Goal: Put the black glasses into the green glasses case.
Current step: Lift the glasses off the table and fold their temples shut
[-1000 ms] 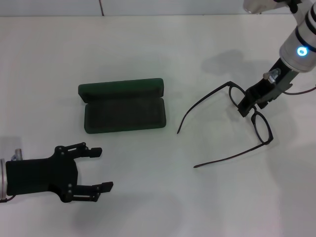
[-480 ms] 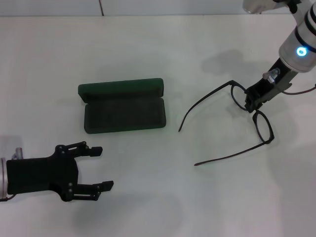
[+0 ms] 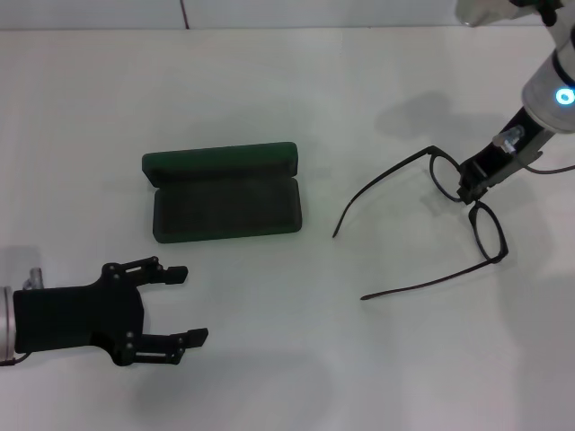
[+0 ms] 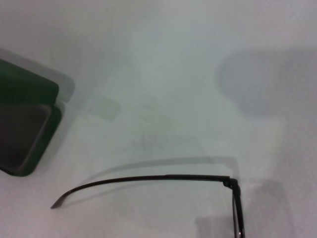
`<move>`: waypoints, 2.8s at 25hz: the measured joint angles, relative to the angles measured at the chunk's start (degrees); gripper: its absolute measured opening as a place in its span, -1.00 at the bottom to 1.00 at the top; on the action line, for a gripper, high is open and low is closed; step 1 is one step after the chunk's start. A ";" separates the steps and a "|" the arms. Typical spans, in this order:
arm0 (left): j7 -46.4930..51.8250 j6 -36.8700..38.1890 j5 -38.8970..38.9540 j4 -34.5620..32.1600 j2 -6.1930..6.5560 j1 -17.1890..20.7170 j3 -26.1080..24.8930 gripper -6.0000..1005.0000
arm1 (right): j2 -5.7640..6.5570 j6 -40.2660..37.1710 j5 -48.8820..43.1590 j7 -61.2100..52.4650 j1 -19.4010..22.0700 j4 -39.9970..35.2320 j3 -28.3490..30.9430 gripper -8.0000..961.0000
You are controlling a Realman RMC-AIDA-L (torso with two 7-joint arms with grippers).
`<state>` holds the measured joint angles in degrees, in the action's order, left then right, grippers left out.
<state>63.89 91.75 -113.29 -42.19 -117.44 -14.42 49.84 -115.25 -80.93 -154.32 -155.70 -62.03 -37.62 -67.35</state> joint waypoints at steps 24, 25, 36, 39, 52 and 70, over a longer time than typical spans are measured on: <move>5.72 0.48 0.83 8.73 -1.94 -4.90 -2.25 0.56 | 4.34 4.48 29.02 29.40 15.19 -7.08 16.82 -0.89; 5.66 0.58 0.83 9.37 -2.03 -5.33 -2.04 0.56 | 4.02 5.28 30.58 31.37 15.33 -6.94 16.84 -0.89; 0.93 0.01 2.04 19.97 -2.17 -14.10 -2.06 0.09 | -0.55 10.22 50.84 56.57 17.15 -0.35 14.99 -0.89; 0.83 -0.02 3.60 20.71 -2.19 -14.84 -2.20 -0.05 | -0.51 8.70 55.49 63.36 17.04 3.64 14.58 -0.89; 1.24 0.25 6.46 20.99 -2.25 -15.94 -1.89 -0.86 | -0.93 4.23 68.73 85.80 17.34 13.73 8.30 -0.89; 0.99 0.45 7.41 21.11 -2.22 -17.16 -2.10 -0.99 | -0.94 4.45 72.11 87.58 17.42 15.30 0.21 -0.89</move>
<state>64.89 92.20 -105.88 -21.08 -119.66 -31.58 47.74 -116.19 -76.47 -82.20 -68.12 -44.60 -22.31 -67.13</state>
